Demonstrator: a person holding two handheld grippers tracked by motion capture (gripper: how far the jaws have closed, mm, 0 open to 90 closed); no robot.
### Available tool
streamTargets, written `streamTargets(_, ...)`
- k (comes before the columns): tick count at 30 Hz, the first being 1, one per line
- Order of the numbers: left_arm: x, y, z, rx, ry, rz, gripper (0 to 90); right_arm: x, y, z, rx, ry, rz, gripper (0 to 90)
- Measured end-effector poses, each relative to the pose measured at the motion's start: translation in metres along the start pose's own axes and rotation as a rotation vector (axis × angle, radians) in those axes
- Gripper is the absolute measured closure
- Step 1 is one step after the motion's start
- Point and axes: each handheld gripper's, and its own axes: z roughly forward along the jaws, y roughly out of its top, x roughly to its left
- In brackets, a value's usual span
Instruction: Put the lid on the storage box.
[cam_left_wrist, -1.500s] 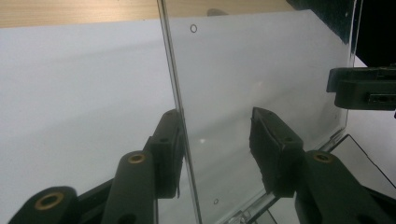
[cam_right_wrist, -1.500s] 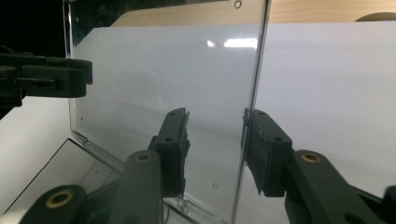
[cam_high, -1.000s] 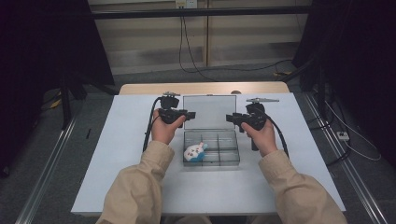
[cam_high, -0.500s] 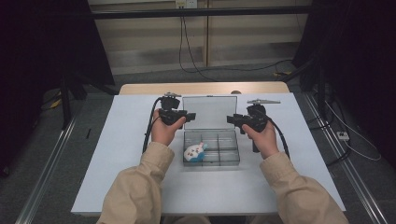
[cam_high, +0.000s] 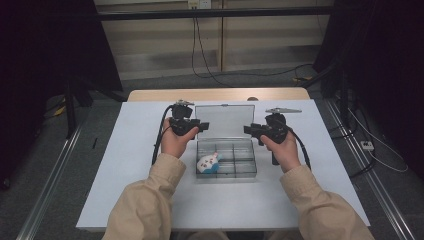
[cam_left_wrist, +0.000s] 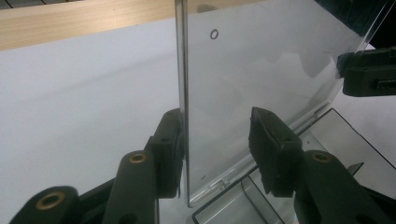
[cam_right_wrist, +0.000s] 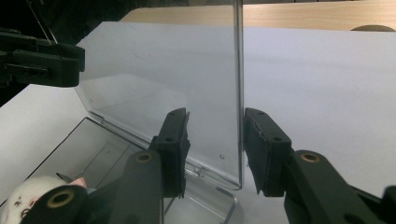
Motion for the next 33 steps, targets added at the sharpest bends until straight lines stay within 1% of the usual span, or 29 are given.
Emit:
streamTargets(3, -0.002, -0.002, -0.002, -0.010, -0.002, 0.000, 56.5, 0.002, -0.001, -0.001, 0.001, -0.001, -0.019, 61.4)
streamTargets(7, -0.004, -0.005, -0.007, 0.000, -0.009, 0.013, 57.4, 0.003, -0.003, -0.004, -0.001, 0.004, -0.025, 62.0)
streamTargets(8, -0.006, -0.006, -0.007, -0.006, -0.008, 0.012, 57.3, 0.003, -0.004, -0.005, -0.003, 0.006, -0.029, 62.0)
streamTargets(11, -0.009, -0.008, -0.010, -0.002, -0.011, 0.023, 57.0, 0.004, -0.005, -0.009, -0.001, 0.002, -0.045, 62.0)
streamTargets(12, -0.009, -0.008, -0.011, 0.000, -0.013, 0.030, 56.9, 0.004, -0.006, -0.010, 0.000, 0.003, -0.047, 62.2)
streamTargets(14, -0.010, -0.010, -0.012, -0.007, -0.015, 0.027, 56.9, 0.005, -0.007, -0.012, 0.002, 0.005, -0.047, 62.3)
streamTargets(16, -0.011, -0.013, -0.014, -0.008, -0.020, 0.035, 56.8, 0.005, -0.008, -0.014, 0.002, 0.009, -0.043, 62.4)
streamTargets(23, -0.014, -0.019, -0.020, -0.008, -0.026, 0.055, 55.8, 0.006, -0.013, -0.018, 0.003, 0.014, -0.059, 62.9)
streamTargets(24, -0.014, -0.019, -0.021, -0.005, -0.021, 0.068, 55.6, 0.006, -0.013, -0.018, 0.003, 0.015, -0.060, 62.8)
streamTargets(27, -0.016, -0.022, -0.023, -0.016, -0.030, 0.065, 55.3, 0.007, -0.014, -0.018, 0.003, 0.016, -0.062, 62.4)
streamTargets(29, -0.016, -0.023, -0.025, -0.021, -0.027, 0.076, 54.6, 0.007, -0.015, -0.019, 0.005, 0.019, -0.069, 62.6)
streamTargets(32, -0.017, -0.024, -0.028, -0.022, -0.033, 0.073, 54.0, 0.007, -0.016, -0.020, 0.004, 0.022, -0.075, 62.5)
streamTargets(33, -0.016, -0.024, -0.030, -0.022, -0.034, 0.081, 53.2, 0.008, -0.017, -0.020, 0.006, 0.022, -0.074, 62.5)
